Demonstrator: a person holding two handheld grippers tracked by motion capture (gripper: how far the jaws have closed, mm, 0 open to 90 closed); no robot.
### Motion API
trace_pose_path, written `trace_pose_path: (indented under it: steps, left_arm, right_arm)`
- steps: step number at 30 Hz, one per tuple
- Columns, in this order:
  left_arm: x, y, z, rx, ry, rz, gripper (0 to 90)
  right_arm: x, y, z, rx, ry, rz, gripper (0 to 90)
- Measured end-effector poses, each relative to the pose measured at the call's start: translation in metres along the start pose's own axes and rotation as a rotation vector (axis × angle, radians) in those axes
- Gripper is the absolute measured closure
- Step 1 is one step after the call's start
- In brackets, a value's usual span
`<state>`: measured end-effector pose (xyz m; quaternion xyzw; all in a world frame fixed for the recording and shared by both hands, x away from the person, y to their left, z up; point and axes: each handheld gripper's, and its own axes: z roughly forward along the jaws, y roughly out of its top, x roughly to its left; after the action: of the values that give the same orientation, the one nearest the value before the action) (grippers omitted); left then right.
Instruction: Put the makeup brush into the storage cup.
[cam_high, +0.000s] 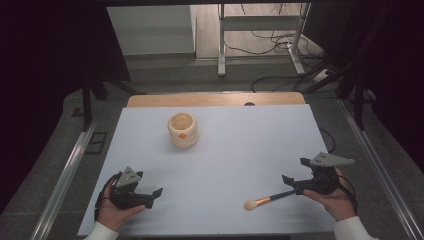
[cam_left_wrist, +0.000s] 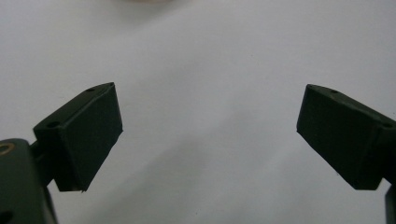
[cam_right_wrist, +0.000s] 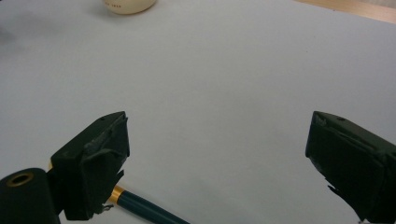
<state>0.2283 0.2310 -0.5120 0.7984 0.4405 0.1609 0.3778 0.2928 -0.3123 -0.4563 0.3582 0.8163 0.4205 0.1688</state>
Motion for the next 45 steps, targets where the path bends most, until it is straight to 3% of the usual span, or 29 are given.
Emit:
trace_pose_path:
  steps: [14, 18, 26, 36, 45]
  left_arm:
    - [0.001, 0.0, 0.0, 0.002, 0.002, -0.001, 7.6]
    - [0.001, 0.0, 0.0, 0.003, 0.002, 0.0, 7.7]
    - [0.002, 0.0, 0.0, 0.005, 0.002, -0.002, 7.8]
    - [0.002, 0.0, 0.0, 0.005, 0.002, 0.001, 7.9]
    - [0.002, 0.0, 0.001, 0.009, 0.002, -0.001, 8.1]
  right_arm:
    - [-0.003, 0.005, 0.002, 0.037, 0.021, -0.056, 6.8]
    - [-0.003, 0.011, 0.001, 0.057, 0.036, -0.098, 7.0]
    - [-0.006, 0.022, -0.002, 0.087, 0.127, -0.168, 7.2]
    - [-0.01, 0.03, 0.001, 0.112, 0.16, -0.198, 8.1]
    - [-0.008, 0.033, 0.009, 0.16, 0.19, -0.283, 7.4]
